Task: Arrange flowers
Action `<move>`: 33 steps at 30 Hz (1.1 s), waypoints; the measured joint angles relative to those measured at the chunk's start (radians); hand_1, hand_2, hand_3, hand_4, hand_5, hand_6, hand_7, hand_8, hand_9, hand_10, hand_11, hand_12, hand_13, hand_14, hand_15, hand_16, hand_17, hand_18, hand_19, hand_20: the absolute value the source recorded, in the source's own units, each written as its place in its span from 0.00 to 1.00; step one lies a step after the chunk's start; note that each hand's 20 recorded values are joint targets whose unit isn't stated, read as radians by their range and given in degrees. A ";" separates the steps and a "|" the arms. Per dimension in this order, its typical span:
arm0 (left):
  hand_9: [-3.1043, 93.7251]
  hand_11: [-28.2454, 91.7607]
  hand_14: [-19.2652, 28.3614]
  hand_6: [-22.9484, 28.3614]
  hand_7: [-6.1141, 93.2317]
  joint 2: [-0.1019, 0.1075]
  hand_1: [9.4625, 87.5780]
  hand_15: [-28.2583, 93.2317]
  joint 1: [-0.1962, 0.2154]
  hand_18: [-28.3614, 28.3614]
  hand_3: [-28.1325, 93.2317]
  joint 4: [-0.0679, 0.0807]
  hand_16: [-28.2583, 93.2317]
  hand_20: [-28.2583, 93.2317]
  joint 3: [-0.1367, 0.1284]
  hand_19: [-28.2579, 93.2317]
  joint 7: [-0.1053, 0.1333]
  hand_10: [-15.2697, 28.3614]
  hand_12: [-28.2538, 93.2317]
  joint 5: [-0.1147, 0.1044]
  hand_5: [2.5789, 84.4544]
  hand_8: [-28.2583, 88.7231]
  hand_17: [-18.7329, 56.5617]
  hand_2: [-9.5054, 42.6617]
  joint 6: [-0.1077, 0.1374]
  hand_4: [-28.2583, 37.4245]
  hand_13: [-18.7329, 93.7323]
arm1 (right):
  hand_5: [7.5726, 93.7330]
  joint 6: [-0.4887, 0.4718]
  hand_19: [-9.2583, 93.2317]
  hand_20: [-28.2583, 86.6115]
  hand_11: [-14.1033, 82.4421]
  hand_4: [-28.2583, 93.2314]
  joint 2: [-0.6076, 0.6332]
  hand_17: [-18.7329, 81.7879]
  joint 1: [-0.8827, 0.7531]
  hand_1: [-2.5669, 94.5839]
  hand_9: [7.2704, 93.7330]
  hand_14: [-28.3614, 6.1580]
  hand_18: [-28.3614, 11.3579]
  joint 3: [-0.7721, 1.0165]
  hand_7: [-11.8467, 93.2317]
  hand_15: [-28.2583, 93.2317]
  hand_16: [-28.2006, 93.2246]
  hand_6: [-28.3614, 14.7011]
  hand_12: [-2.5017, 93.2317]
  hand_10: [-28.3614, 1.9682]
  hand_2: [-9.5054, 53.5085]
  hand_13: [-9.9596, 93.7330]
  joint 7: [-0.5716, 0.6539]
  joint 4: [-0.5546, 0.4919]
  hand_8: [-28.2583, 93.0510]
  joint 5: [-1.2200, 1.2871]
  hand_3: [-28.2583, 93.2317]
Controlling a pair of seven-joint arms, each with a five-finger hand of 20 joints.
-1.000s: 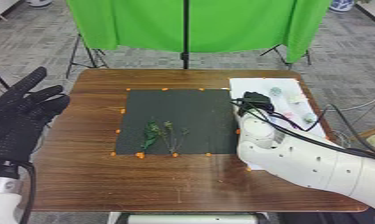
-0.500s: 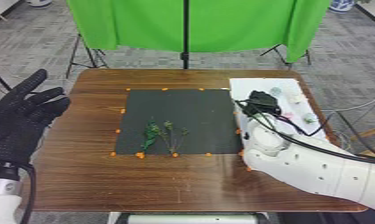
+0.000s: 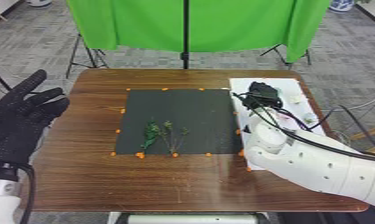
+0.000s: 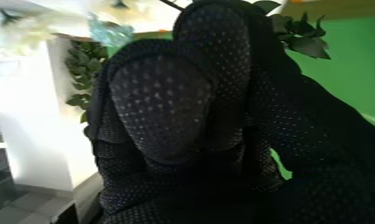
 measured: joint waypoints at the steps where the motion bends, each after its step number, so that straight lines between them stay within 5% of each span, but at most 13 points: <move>1: 0.38 0.49 1.00 0.60 0.23 0.000 0.16 0.74 0.000 0.97 0.87 -0.001 0.14 0.46 -0.001 0.72 -0.001 0.83 0.34 0.000 0.36 0.15 0.17 0.33 0.001 0.07 0.40 | 0.95 -0.004 1.00 0.34 0.53 0.00 0.000 0.68 -0.003 0.57 1.00 0.74 0.22 0.011 0.30 0.70 0.41 0.63 0.20 0.62 0.00 1.00 -0.004 -0.013 0.32 0.000 0.85; 16: 0.38 0.49 1.00 0.60 0.23 -0.002 0.17 0.74 0.014 0.97 0.87 -0.016 0.14 0.46 -0.024 0.72 -0.022 0.84 0.34 0.007 0.36 0.15 0.17 0.32 0.010 0.08 0.40 | 0.96 -0.287 1.00 0.36 0.54 0.02 -0.100 0.67 -0.237 0.58 1.00 0.72 0.19 0.272 0.28 0.71 0.41 0.61 0.19 0.61 0.00 1.00 -0.037 -0.218 0.33 0.000 0.84; 33: 0.38 0.49 1.00 0.60 0.23 0.000 0.17 0.74 0.010 0.96 0.87 -0.015 0.14 0.46 -0.024 0.72 -0.039 0.83 0.34 0.012 0.36 0.15 0.17 0.32 0.010 0.09 0.40 | 0.98 -0.340 1.00 0.39 0.61 0.03 -0.157 0.70 -0.266 0.56 1.00 0.73 0.18 0.192 0.30 0.75 0.40 0.61 0.18 0.64 0.00 1.00 0.036 -0.224 0.34 -0.008 0.80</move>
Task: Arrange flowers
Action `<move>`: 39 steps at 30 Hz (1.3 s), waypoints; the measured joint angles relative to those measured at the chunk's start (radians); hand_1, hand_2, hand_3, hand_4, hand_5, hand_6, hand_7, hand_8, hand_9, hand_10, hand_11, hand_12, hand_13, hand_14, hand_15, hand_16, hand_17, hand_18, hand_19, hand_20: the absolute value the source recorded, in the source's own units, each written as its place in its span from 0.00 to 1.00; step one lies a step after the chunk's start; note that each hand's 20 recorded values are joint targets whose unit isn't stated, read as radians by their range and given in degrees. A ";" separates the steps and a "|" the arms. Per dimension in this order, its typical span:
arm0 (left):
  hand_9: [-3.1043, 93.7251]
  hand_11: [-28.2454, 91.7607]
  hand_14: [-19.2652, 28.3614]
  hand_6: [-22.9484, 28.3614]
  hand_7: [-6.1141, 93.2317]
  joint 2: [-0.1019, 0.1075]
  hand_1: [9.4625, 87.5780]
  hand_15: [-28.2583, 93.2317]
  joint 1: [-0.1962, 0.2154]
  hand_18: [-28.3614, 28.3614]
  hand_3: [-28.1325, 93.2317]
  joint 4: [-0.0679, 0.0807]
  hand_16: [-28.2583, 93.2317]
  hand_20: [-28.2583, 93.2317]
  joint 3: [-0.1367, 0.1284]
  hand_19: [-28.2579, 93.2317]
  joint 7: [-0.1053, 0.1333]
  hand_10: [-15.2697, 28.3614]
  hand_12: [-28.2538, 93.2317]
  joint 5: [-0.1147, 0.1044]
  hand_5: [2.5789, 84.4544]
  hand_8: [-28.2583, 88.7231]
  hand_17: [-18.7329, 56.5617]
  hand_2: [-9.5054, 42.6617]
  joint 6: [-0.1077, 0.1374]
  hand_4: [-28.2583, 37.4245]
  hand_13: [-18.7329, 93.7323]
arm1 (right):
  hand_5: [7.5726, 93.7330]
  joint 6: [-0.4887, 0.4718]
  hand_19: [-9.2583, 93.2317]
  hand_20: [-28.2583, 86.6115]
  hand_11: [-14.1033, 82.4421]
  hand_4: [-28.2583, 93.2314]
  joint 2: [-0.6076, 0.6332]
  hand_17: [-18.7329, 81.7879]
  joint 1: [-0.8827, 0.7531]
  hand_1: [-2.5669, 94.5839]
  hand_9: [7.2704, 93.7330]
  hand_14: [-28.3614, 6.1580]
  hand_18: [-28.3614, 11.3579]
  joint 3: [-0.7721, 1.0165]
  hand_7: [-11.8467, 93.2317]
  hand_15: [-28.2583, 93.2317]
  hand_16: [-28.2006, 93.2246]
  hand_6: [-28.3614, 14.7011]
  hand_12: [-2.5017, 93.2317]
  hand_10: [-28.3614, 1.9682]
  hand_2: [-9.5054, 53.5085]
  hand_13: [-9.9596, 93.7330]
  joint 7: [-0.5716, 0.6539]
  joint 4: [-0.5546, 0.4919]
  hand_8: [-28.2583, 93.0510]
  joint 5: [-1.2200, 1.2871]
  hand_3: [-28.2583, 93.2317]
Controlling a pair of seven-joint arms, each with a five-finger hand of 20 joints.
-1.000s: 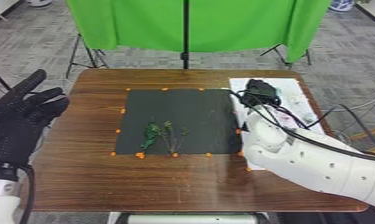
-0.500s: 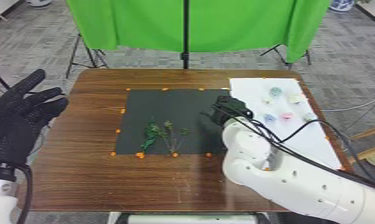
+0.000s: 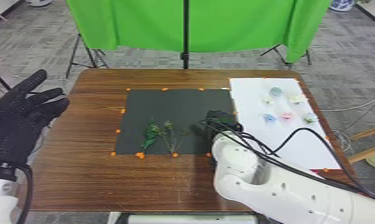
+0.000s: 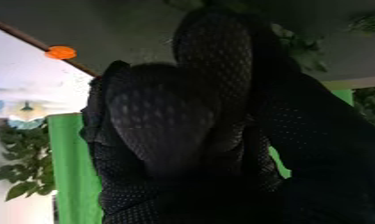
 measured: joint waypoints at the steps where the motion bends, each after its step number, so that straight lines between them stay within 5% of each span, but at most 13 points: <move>1: 0.38 0.49 1.00 0.60 0.23 0.000 0.17 0.74 -0.001 0.96 0.87 0.000 0.14 0.46 0.000 0.72 -0.002 0.83 0.34 0.000 0.36 0.15 0.17 0.32 0.000 0.09 0.40 | 0.98 0.001 1.00 0.39 0.61 0.03 -0.003 0.70 0.005 0.56 1.00 0.73 0.18 -0.005 0.30 0.75 0.39 0.61 0.18 0.64 0.00 1.00 0.011 0.005 0.34 -0.002 0.80; 11: 0.38 0.49 1.00 0.60 0.23 0.000 0.18 0.74 -0.009 0.96 0.88 0.000 0.14 0.46 0.000 0.72 -0.016 0.83 0.34 0.005 0.36 0.15 0.17 0.31 0.000 0.09 0.40 | 1.00 0.003 1.00 0.36 0.64 0.04 -0.015 0.71 0.018 0.50 1.00 0.73 0.20 -0.009 0.31 0.78 0.36 0.62 0.16 0.63 0.00 1.00 0.041 0.033 0.32 -0.009 0.82; 25: 0.38 0.49 1.00 0.60 0.23 -0.002 0.18 0.74 0.002 0.96 0.88 -0.003 0.14 0.46 -0.005 0.72 -0.016 0.83 0.34 0.006 0.37 0.15 0.17 0.31 0.001 0.10 0.40 | 0.99 -0.045 1.00 0.30 0.58 0.05 -0.018 0.70 -0.004 0.41 1.00 0.70 0.19 0.037 0.29 0.75 0.38 0.61 0.17 0.57 0.00 1.00 0.039 0.007 0.16 0.023 0.82; 39: 0.38 0.49 1.00 0.60 0.23 -0.006 0.18 0.74 0.005 0.97 0.88 -0.005 0.14 0.46 -0.006 0.72 -0.016 0.83 0.34 0.006 0.37 0.15 0.17 0.31 0.005 0.10 0.40 | 0.93 -0.026 1.00 0.28 0.54 0.06 0.008 0.70 -0.030 0.32 1.00 0.67 0.17 0.099 0.28 0.74 0.38 0.57 0.18 0.53 0.16 1.00 0.034 -0.041 0.15 0.029 0.81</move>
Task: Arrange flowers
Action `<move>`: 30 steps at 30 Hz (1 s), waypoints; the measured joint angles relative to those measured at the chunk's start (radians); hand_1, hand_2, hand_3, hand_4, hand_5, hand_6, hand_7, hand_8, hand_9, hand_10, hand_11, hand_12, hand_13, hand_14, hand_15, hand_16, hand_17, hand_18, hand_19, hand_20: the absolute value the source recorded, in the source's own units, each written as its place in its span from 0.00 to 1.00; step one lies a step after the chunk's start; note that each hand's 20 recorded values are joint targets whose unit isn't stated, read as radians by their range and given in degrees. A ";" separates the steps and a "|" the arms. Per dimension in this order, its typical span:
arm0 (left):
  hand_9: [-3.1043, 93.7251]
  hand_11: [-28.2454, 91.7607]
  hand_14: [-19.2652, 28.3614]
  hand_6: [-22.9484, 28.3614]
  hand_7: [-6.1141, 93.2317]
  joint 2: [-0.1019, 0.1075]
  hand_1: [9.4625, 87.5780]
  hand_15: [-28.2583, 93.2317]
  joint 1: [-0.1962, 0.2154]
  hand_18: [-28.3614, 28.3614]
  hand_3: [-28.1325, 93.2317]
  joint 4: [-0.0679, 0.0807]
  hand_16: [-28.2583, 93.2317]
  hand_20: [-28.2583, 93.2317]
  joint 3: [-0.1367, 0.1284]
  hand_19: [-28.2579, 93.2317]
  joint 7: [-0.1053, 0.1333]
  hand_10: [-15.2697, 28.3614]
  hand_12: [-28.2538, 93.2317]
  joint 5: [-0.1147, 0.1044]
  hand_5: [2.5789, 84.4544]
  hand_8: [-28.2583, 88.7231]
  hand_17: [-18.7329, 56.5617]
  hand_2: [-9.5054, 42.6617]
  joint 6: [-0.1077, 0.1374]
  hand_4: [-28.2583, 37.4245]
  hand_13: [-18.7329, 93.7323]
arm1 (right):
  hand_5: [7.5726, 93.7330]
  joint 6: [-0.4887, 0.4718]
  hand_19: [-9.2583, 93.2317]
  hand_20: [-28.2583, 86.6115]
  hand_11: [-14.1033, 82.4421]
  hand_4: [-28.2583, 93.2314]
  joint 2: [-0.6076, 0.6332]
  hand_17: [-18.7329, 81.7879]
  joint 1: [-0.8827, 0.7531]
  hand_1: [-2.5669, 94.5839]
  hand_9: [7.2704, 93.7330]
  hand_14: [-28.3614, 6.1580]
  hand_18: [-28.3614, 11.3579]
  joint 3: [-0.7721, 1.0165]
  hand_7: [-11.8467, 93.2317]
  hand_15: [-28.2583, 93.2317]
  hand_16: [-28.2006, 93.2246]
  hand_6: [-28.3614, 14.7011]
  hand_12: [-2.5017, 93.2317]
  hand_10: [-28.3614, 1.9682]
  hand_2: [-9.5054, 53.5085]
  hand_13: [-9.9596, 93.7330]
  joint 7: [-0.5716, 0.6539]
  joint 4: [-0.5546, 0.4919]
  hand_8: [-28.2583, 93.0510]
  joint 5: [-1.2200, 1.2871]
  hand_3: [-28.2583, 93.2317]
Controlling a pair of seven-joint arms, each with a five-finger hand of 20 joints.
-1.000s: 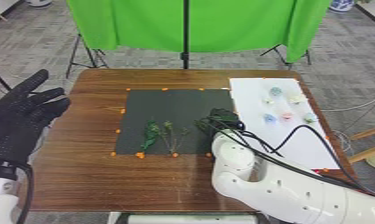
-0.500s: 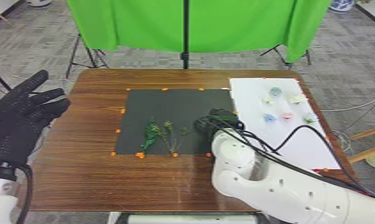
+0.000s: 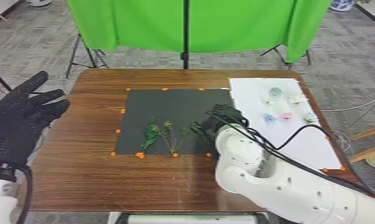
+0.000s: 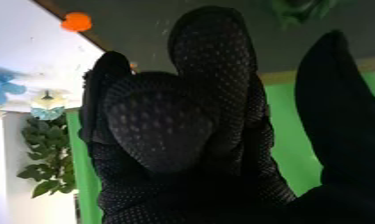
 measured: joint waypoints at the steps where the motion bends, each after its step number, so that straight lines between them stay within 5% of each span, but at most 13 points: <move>1: 0.38 0.49 1.00 0.60 0.23 -0.001 0.18 0.74 0.001 0.97 0.88 0.000 0.14 0.46 0.000 0.72 0.000 0.83 0.34 0.000 0.37 0.15 0.17 0.31 0.000 0.10 0.40 | 0.93 0.001 1.00 0.28 0.54 0.06 0.008 0.70 -0.004 0.31 1.00 0.67 0.17 0.006 0.27 0.73 0.39 0.56 0.18 0.52 0.18 1.00 -0.001 -0.007 0.15 0.001 0.80; 14: 0.38 0.49 1.00 0.60 0.23 -0.005 0.18 0.74 0.011 0.96 0.88 -0.004 0.14 0.46 -0.009 0.72 0.001 0.83 0.34 0.001 0.37 0.15 0.17 0.31 0.003 0.09 0.40 | 0.90 -0.033 1.00 0.26 0.50 0.06 0.131 0.68 -0.105 0.30 1.00 0.65 0.14 0.084 0.26 0.72 0.40 0.54 0.20 0.48 0.22 1.00 -0.020 -0.075 0.15 0.051 0.80; 30: 0.38 0.49 1.00 0.60 0.23 -0.005 0.18 0.74 0.004 0.96 0.88 -0.003 0.14 0.46 -0.007 0.72 -0.006 0.84 0.34 0.001 0.37 0.15 0.17 0.31 0.004 0.09 0.40 | 0.90 -0.062 1.00 0.26 0.49 0.06 0.100 0.67 -0.100 0.29 1.00 0.64 0.14 0.035 0.26 0.72 0.39 0.54 0.20 0.48 0.24 0.99 -0.065 -0.124 0.15 0.061 0.80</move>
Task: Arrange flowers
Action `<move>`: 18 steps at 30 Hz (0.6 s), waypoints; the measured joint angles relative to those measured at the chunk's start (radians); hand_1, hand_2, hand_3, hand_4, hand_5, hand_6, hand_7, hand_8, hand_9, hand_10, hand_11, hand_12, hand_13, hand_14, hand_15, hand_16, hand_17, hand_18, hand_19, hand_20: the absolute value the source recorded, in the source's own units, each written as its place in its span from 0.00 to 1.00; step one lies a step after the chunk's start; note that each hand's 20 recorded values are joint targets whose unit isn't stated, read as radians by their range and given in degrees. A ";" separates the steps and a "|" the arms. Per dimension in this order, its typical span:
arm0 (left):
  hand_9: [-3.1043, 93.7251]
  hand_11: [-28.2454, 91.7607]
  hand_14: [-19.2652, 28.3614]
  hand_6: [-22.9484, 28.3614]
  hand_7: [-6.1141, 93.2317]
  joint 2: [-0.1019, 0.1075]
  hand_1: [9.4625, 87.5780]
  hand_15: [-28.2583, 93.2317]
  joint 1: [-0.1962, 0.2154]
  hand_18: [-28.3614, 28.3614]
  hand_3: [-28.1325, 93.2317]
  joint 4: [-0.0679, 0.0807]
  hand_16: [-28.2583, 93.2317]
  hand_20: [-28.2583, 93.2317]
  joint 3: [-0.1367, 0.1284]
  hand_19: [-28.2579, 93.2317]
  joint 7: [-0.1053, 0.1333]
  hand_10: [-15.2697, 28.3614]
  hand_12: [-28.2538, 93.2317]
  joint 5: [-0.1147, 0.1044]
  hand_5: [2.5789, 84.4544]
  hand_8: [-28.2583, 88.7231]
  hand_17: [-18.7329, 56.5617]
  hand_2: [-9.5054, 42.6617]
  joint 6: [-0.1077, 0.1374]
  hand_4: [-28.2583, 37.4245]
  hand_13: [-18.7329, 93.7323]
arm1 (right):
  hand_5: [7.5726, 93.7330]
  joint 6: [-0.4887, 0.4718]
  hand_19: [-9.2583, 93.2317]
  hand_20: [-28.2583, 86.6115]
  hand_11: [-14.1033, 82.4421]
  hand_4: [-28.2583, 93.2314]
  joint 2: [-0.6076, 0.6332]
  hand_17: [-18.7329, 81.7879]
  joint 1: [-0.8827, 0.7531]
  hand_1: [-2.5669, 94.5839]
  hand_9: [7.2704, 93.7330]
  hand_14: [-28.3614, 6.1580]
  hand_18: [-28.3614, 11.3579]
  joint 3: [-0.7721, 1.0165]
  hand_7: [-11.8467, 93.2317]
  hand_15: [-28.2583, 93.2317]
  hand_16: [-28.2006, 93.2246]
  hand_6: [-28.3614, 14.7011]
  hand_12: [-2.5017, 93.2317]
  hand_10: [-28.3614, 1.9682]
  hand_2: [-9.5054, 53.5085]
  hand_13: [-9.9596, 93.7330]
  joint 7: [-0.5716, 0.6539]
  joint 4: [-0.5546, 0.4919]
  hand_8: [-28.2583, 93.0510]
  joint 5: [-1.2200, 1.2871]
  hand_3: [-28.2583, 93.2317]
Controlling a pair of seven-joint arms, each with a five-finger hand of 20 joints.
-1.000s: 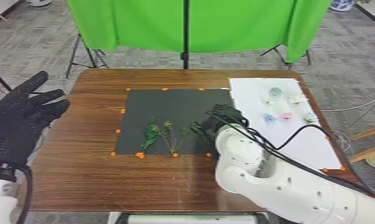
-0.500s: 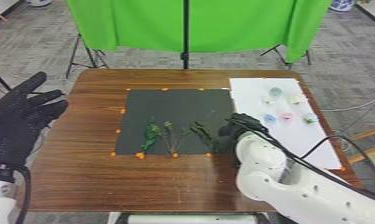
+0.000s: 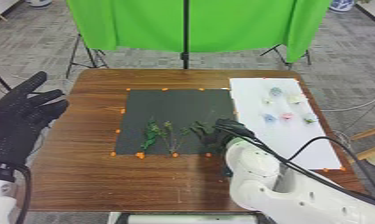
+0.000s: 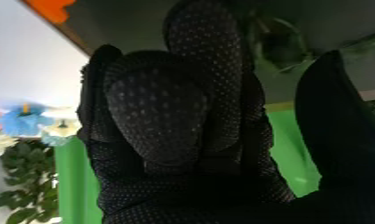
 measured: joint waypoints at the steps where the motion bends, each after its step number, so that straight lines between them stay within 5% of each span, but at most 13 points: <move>1: 0.38 0.49 1.00 0.60 0.23 0.000 0.18 0.74 0.000 0.96 0.88 0.000 0.14 0.46 0.000 0.72 0.000 0.84 0.34 0.000 0.37 0.15 0.17 0.31 0.000 0.09 0.40 | 0.90 -0.003 1.00 0.26 0.49 0.06 -0.002 0.67 -0.003 0.29 1.00 0.64 0.13 -0.001 0.26 0.72 0.39 0.54 0.20 0.48 0.24 0.99 -0.002 -0.005 0.15 0.000 0.80; 15: 0.38 0.49 1.00 0.60 0.23 0.001 0.18 0.74 0.001 0.96 0.88 0.000 0.14 0.46 -0.001 0.72 -0.004 0.83 0.34 0.000 0.37 0.15 0.17 0.32 0.000 0.09 0.40 | 0.92 0.018 1.00 0.25 0.50 0.07 -0.002 0.69 -0.015 0.29 1.00 0.64 0.15 -0.009 0.27 0.72 0.39 0.55 0.20 0.48 0.24 1.00 -0.008 -0.036 0.16 -0.018 0.80; 18: 0.38 0.49 1.00 0.60 0.23 0.001 0.18 0.74 0.003 0.96 0.88 -0.001 0.14 0.46 -0.001 0.72 -0.002 0.83 0.34 0.000 0.37 0.15 0.17 0.32 0.000 0.09 0.40 | 0.87 0.079 1.00 0.18 0.44 0.07 0.014 0.68 -0.033 0.30 0.99 0.60 0.17 0.034 0.27 0.71 0.39 0.54 0.21 0.46 0.23 0.98 -0.017 -0.045 0.15 -0.028 0.81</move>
